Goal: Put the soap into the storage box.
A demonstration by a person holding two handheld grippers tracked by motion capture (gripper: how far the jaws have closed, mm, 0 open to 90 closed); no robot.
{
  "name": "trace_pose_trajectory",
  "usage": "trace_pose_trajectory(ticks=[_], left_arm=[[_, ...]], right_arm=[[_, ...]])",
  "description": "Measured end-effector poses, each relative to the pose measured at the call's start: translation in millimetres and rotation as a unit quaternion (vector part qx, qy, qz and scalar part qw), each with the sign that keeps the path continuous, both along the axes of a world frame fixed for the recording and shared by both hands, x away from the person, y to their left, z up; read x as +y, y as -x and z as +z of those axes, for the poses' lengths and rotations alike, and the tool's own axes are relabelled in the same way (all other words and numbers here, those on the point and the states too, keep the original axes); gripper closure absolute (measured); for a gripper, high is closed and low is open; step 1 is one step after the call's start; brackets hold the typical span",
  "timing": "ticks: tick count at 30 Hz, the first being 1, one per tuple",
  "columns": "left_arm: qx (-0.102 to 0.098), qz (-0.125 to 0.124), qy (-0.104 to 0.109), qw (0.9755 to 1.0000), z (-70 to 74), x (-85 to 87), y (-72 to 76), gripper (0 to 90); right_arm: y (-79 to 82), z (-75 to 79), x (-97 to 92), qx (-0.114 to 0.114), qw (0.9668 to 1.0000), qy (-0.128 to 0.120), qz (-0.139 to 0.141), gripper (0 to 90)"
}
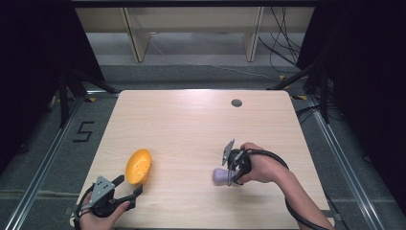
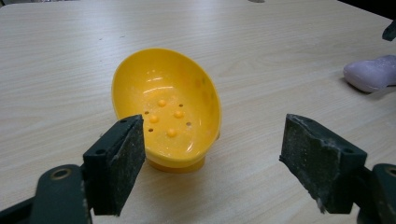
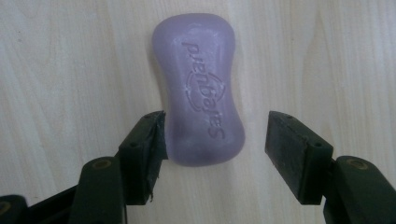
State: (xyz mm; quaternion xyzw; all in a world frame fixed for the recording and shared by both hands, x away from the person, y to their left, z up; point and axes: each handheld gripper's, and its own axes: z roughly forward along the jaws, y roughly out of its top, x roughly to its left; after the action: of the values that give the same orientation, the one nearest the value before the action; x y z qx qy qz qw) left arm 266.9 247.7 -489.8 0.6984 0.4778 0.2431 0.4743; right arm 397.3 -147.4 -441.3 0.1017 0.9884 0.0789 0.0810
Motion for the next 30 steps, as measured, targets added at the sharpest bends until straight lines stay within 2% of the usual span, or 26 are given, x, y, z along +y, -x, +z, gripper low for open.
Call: trace_pose_trajectory(ticks=[1, 4, 5, 6, 7, 10, 12, 15, 19, 21, 22, 26, 27, 28, 30], left_arm=[[0.0, 0.001, 0.001, 1.0, 0.0, 0.1, 0.0, 21.2], [0.0, 0.001, 0.001, 1.0, -0.3, -0.1, 0.0, 21.3], [0.0, -0.001, 0.0, 1.0, -0.3, -0.1, -0.1, 21.2], [-0.001, -0.001, 0.0, 1.0, -0.4, -0.2, -0.2, 21.2], [-0.001, -0.001, 0.0, 1.0, -0.7, -0.5, -0.4, 21.2], [0.001, -0.002, 0.002, 1.0, -1.1, -0.9, -1.1, 21.2], [-0.001, -0.003, 0.0, 1.0, -0.4, -1.2, -0.4, 21.2], [0.0, 0.0, 0.0, 1.0, -0.2, -1.8, 0.3, 21.2], [0.001, -0.005, 0.004, 1.0, -0.8, -3.5, 0.1, 21.2], [0.0, -0.009, -0.003, 1.0, -0.5, -3.8, 0.1, 21.2], [0.0, -0.009, -0.003, 1.0, -0.5, -4.0, 0.3, 21.2], [-0.001, -0.01, -0.001, 0.9999, -0.4, -4.9, 0.6, 21.2], [0.0, -0.01, 0.003, 0.9999, -0.7, -5.0, 0.3, 21.2], [-0.002, -0.012, 0.001, 0.9999, -0.4, -4.7, 0.5, 21.2], [0.001, -0.01, -0.004, 0.9999, -0.3, -4.8, 0.8, 21.2]], right_arm=[[-1.2, -1.4, 1.6, 0.001, 0.9999, 0.004, 0.012, 38.3], [0.8, -4.3, 7.2, 0.009, 0.9999, 0.014, 0.0, 37.9], [-1.9, -6.4, 7.7, 0.005, 0.9998, 0.014, 0.014, 37.9], [-2.2, -7.9, 9.3, 0.007, 0.9998, 0.015, 0.014, 37.8], [-0.7, -9.0, 12.5, 0.009, 0.9998, 0.019, 0.003, 37.8], [-3.0, -12.4, 13.2, 0.013, 0.9997, 0.013, 0.015, 37.8], [-3.9, -15.6, 14.4, 0.013, 0.9995, 0.019, 0.024, 38.0], [-5.3, -18.1, 14.5, 0.01, 0.9996, 0.017, 0.02, 38.5], [-7.3, -19.9, 18.8, 0.022, 0.9991, 0.022, 0.028, 39.0], [-7.2, -20.7, 20.5, 0.026, 0.9991, 0.025, 0.022, 39.0], [-10.3, -21.9, 20.3, 0.026, 0.9986, 0.024, 0.04, 39.3], [-10.5, -23.3, 24.0, 0.039, 0.9983, 0.033, 0.027, 40.0], [-10.4, -23.4, 24.9, 0.038, 0.9982, 0.038, 0.027, 40.4], [-13.8, -24.7, 25.9, 0.03, 0.998, 0.029, 0.046, 41.3], [-14.6, -24.9, 25.3, 0.029, 0.998, 0.033, 0.046, 41.7]])
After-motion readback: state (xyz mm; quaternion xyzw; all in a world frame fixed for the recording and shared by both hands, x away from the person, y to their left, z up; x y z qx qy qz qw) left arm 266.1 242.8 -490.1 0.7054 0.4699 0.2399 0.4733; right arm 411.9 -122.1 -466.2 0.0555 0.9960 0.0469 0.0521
